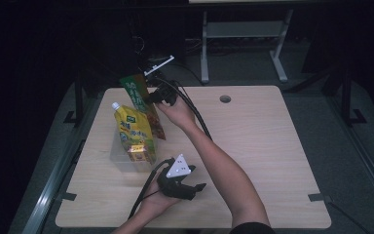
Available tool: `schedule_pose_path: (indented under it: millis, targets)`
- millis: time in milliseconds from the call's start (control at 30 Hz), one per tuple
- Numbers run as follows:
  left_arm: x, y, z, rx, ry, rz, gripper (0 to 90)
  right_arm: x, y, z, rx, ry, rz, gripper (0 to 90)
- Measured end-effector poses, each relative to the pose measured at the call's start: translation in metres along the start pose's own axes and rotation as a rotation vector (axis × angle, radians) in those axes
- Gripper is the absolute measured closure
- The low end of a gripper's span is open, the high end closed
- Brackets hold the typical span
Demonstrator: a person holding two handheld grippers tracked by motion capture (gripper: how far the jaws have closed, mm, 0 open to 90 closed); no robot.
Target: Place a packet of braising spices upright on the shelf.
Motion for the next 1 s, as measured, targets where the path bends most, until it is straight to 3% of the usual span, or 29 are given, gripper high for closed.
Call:
schedule_pose_path:
  millis: [233, 400, 467, 633, 833, 1000]
  targets:
    - [0.001, 0.000, 0.000, 0.001, -0.001, 0.001, 31.7, -0.007, 0.018, 0.000, 0.076, 0.004, 0.007, 73.1]
    - [0.002, -0.001, 0.000, 0.001, 0.006, -0.001, 31.8, -0.011, 0.030, 0.003, 0.120, 0.003, 0.022, 88.0]
    - [0.001, -0.001, 0.000, -0.004, 0.001, 0.000, 31.8, -0.010, 0.031, 0.003, 0.117, 0.006, 0.022, 88.7]
    - [0.000, 0.000, 0.001, 0.004, 0.003, 0.001, 31.8, -0.006, 0.024, -0.003, 0.067, 0.028, 0.004, 89.1]
    - [0.001, 0.000, 0.001, 0.005, 0.001, -0.002, 31.8, -0.001, 0.019, -0.013, 0.002, 0.031, 0.029, 89.2]
    - [0.001, 0.000, 0.002, 0.013, 0.004, 0.001, 31.8, -0.003, 0.018, -0.014, -0.078, 0.068, 0.027, 89.2]
Point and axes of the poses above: each handheld gripper's, and its own axes: y roughly forward along the jaws, z roughly out of its underside, x roughly to its left, the point moved 10 cm from there along y, roughly forward along the jaws, and after that the axes turned 7 degrees about -y, right-handed, at the moved point
